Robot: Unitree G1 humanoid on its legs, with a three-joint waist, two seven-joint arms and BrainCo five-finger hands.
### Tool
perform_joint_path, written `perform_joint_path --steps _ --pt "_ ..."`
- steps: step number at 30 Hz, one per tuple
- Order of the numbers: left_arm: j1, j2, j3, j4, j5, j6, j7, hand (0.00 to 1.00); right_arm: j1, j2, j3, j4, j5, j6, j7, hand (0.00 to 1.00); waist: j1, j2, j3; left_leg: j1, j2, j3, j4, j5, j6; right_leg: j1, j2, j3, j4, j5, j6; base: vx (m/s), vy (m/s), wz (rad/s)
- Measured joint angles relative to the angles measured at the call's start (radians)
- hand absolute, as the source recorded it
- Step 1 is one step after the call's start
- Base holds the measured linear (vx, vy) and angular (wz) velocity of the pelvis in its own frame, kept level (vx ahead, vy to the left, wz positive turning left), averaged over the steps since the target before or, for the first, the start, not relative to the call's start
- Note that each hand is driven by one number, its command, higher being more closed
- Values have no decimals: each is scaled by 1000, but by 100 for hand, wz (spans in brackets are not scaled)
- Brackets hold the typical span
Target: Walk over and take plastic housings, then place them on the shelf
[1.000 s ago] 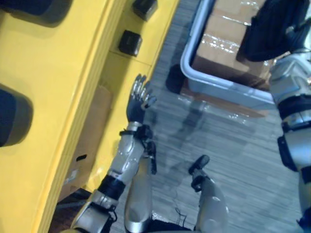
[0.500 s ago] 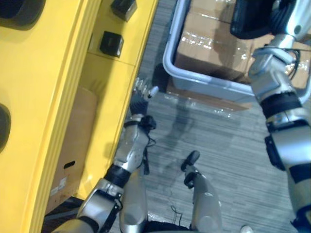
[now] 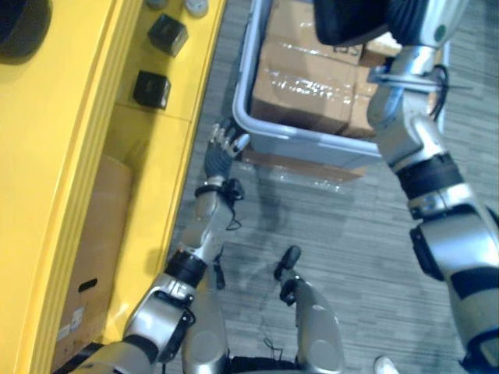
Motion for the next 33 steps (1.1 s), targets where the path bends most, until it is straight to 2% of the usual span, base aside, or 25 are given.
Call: perform_joint_path --steps 2,4,6,9,11,12,16,18,21,30,33 --pt "-34 41 5 0 -29 24 -65 0 57 0 -21 -89 -34 -65 6 100 -15 -13 -5 39 1 27 -16 1 -3 24 8 22 -26 12 4 -7 17 -25" --pt "-55 50 7 17 -48 36 -103 0 107 -1 -42 -139 -53 -103 20 100 -31 -17 -6 73 2 42 -27 0 -4 50 9 30 -38 16 6 -1 20 -21" --pt "-69 58 7 38 -86 50 -143 0 154 -1 -59 -166 -68 -142 27 100 -32 -28 -15 112 2 68 -46 -1 -8 67 11 53 -53 24 8 3 24 -32" --pt "-93 70 7 69 -170 56 -214 0 197 -1 -82 -187 -75 -211 47 100 -64 -55 -33 129 2 86 -60 1 -10 83 16 62 -90 45 10 -4 29 -16" --pt "-97 67 7 89 -232 56 -249 0 222 -1 -88 -187 -88 -231 50 100 -73 -63 -38 148 4 103 -65 -2 -14 99 24 74 -111 54 11 -4 27 -18" --pt "-99 70 8 92 -272 53 -282 0 231 -1 -90 -187 -97 -255 50 100 -75 -67 -41 156 6 112 -75 -2 -14 100 24 79 -120 59 11 -8 16 -17" --pt "-121 66 11 130 -374 17 -387 0 276 -1 -112 -186 -112 -315 52 100 -80 -66 -41 174 4 118 -82 1 -18 118 26 79 -133 64 10 0 13 -4" --pt "-121 60 25 137 -397 0 -421 0 285 -1 -112 -186 -114 -335 55 100 -80 -66 -42 189 4 119 -89 2 -20 136 29 78 -150 69 12 9 17 0" --pt "-122 53 41 150 -433 -23 -452 0 286 -1 -112 -186 -114 -336 62 100 -79 -63 -57 187 0 125 -97 4 -22 138 30 79 -175 82 12 7 37 -3" --pt "-122 36 44 187 -423 -21 -454 0 295 -1 -104 -187 -112 -336 88 100 -77 -62 -58 187 -6 117 -94 3 -23 168 40 74 -224 107 16 1 47 3" --pt "-122 35 43 190 -422 -18 -449 0 315 -1 -104 -191 -110 -350 88 100 -76 -60 -60 188 -5 115 -92 3 -23 171 41 73 -225 107 16 -7 65 1"
